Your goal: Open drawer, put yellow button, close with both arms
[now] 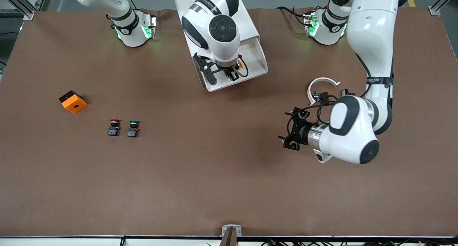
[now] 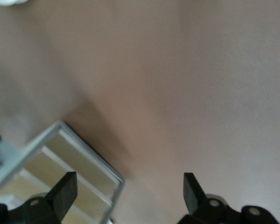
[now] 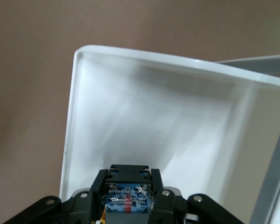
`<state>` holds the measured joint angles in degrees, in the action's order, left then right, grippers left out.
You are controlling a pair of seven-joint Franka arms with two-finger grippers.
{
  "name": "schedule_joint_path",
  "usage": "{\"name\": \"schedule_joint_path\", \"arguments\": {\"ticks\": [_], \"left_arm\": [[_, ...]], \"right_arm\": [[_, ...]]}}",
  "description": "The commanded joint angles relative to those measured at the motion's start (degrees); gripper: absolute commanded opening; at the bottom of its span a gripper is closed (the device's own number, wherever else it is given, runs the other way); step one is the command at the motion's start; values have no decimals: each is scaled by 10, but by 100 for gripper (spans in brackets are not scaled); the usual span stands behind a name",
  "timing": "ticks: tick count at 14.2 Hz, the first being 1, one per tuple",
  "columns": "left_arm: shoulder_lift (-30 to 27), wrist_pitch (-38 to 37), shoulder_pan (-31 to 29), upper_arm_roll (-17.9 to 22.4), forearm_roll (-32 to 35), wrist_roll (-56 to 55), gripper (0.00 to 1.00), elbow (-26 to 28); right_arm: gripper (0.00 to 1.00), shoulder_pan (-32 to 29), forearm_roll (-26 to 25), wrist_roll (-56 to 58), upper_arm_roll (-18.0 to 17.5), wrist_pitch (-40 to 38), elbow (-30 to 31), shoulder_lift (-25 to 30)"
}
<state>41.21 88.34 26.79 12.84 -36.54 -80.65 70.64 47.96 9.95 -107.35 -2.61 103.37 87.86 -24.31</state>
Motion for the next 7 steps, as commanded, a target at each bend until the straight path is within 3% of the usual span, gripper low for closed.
{"name": "schedule_joint_path", "arguments": {"ticks": [1,2,3,7], "left_arm": [[-21,26,25,0,42,103,100,12],[-31,49,34,0,46,137,100,19],[-41,68,54,1,55,152,100,31],[-50,101,97,1,100,162,100,39]], "right_arm": [[72,8,7,-8,7,-1,-6,-1],[95,7,7,-7,7,-2,-7,0],[100,4,8,-5,7,-4,-9,0],[100,-13,8,-1,11,-12,-11,43]]}}
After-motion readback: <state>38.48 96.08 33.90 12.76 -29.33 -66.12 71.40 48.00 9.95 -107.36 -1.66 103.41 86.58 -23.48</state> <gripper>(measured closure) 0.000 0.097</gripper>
